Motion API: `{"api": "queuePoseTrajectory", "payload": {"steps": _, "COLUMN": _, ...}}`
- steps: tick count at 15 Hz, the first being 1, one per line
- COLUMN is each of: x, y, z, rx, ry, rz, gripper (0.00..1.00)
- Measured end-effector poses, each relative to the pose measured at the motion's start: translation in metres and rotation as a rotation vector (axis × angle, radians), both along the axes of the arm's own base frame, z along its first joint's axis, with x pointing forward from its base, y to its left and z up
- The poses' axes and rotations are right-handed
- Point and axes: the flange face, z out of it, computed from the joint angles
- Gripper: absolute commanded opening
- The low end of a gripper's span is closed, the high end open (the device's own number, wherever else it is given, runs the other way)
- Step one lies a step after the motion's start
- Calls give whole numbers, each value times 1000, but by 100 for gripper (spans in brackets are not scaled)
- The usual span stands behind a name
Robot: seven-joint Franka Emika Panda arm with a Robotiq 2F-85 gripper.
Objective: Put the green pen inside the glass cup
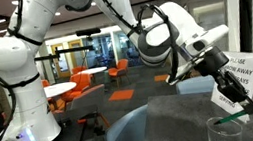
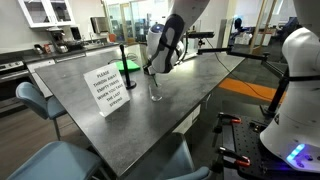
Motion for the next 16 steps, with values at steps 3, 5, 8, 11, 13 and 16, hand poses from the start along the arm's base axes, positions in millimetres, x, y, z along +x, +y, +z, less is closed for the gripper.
{"api": "queuePoseTrajectory", "payload": {"steps": 3, "x": 1, "y": 8, "z": -9, "rx": -36, "ry": -5, "rz": -8, "gripper": 4}}
{"api": "queuePoseTrajectory", "payload": {"steps": 5, "x": 2, "y": 12, "z": -15, "rx": -62, "ry": -12, "rz": -11, "gripper": 4}}
{"api": "queuePoseTrajectory", "payload": {"steps": 8, "x": 2, "y": 19, "z": -24, "rx": -86, "ry": -12, "rz": -2, "gripper": 42}}
{"api": "queuePoseTrajectory", "payload": {"steps": 11, "x": -2, "y": 26, "z": -30, "rx": -97, "ry": 17, "rz": 26, "gripper": 58}}
{"api": "queuePoseTrajectory", "payload": {"steps": 13, "x": -6, "y": 26, "z": -31, "rx": -102, "ry": 39, "rz": 47, "gripper": 72}}
{"api": "queuePoseTrajectory", "payload": {"steps": 16, "x": -15, "y": 27, "z": -23, "rx": -88, "ry": 80, "rz": 104, "gripper": 95}}
